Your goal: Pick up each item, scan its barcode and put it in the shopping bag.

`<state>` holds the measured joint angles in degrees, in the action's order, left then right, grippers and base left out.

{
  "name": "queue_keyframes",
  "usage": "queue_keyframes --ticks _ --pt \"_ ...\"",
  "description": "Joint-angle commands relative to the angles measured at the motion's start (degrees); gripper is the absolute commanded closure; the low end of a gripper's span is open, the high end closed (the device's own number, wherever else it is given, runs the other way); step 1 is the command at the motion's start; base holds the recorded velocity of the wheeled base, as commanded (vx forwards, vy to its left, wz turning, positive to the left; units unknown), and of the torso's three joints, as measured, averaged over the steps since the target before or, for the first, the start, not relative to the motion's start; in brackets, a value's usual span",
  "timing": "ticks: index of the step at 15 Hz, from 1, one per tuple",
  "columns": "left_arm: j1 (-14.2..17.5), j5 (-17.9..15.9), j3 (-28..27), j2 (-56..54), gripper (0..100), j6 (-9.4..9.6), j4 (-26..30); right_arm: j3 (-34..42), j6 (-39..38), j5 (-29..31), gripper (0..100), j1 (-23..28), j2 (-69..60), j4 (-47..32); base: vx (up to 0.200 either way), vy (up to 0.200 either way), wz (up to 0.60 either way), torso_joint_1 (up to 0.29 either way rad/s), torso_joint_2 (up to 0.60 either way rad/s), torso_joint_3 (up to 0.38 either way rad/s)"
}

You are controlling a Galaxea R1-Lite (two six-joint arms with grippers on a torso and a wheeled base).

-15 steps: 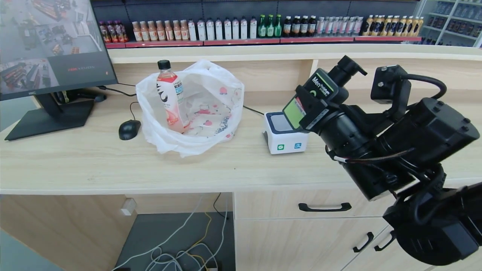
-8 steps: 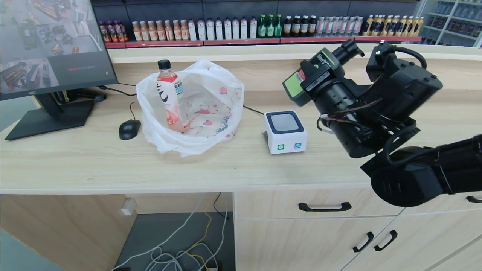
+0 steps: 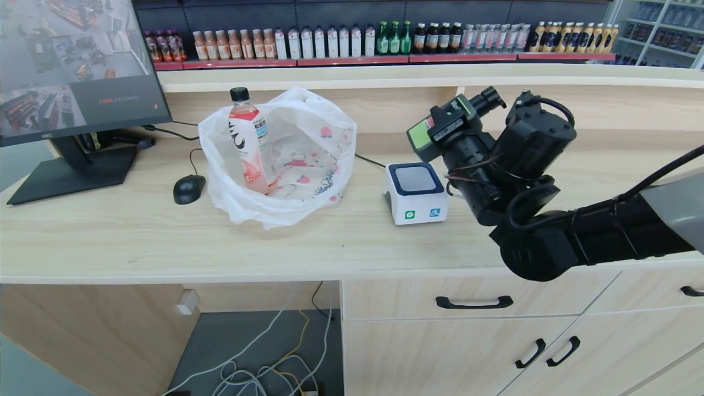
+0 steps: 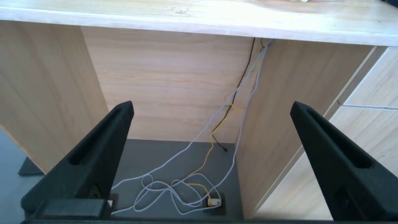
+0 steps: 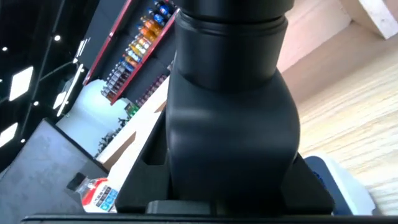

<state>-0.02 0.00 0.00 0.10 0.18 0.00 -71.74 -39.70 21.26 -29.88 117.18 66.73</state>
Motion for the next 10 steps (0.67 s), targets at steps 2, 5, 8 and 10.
queue_keyframes --ticks 2,5,8,10 --pt "0.02 0.0 0.0 -0.01 0 -0.01 0.0 0.02 -0.72 0.01 100 1.31 2.0 -0.02 0.0 0.0 0.0 0.0 0.0 0.0" --pt "0.02 0.0 0.0 -0.01 0 -0.01 0.0 0.02 -0.9 0.01 100 1.4 3.32 -0.02 0.0 0.0 0.0 0.0 0.0 0.0" --pt "0.02 0.0 0.0 -0.01 0 -0.01 0.0 -0.15 -0.99 -0.08 100 1.4 4.03 -0.02 0.0 0.0 0.0 0.0 0.0 0.0" --pt "0.02 0.0 0.0 -0.01 0 -0.01 0.0 -0.15 -1.08 -0.08 100 1.31 4.2 -0.02 0.0 0.0 0.0 0.0 0.0 0.0"
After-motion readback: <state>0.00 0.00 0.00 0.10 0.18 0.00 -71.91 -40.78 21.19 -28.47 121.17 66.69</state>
